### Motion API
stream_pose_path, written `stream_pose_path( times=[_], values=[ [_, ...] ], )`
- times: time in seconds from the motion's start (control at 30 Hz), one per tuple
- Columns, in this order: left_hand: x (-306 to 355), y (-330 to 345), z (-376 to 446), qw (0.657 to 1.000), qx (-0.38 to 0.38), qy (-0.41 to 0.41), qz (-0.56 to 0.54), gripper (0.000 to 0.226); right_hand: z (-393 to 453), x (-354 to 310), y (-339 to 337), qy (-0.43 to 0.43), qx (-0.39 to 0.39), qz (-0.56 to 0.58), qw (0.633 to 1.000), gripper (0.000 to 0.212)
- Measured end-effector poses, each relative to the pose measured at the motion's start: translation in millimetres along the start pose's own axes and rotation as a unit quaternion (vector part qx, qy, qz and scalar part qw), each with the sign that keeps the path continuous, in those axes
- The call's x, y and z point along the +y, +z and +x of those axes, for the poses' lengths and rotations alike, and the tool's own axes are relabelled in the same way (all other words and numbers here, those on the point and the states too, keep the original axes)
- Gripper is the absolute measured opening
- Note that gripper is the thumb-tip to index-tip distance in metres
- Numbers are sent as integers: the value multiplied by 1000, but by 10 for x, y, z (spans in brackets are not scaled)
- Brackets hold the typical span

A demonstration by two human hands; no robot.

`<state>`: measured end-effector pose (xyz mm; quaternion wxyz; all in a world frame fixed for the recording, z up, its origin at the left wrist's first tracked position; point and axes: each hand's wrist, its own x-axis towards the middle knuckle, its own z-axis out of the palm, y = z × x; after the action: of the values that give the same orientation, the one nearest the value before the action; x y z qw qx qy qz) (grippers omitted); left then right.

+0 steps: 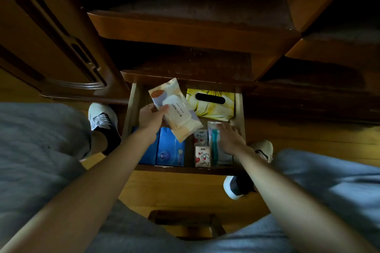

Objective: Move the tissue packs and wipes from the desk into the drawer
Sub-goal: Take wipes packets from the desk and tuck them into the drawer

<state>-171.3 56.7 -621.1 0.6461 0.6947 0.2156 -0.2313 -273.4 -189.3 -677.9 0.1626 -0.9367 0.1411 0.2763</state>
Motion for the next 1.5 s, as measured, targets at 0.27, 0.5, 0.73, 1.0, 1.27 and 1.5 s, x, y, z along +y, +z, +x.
stream_pose_path(
  times=[0.27,0.5,0.73,1.0,1.27,1.5],
  values=[
    [-10,-136,2,998,45,44,2,24,378,-153,-66,-169,-7,-391,905,74],
    [-10,-131,46,998,53,41,-9,20,444,-257,-193,-210,-19,-545,812,52],
    [16,-144,74,997,58,58,9,21,268,-309,-306,-214,-103,-617,751,35],
    [-20,-252,40,997,39,57,-19,24,-74,-508,-1199,-162,-113,-475,857,32],
    [4,-260,-91,983,-100,-32,-153,27,-312,-846,-1008,-33,-99,351,931,79],
    [62,-179,-167,995,-86,-22,-49,87,-311,-1445,-340,-58,-55,410,908,54]
  ],
)
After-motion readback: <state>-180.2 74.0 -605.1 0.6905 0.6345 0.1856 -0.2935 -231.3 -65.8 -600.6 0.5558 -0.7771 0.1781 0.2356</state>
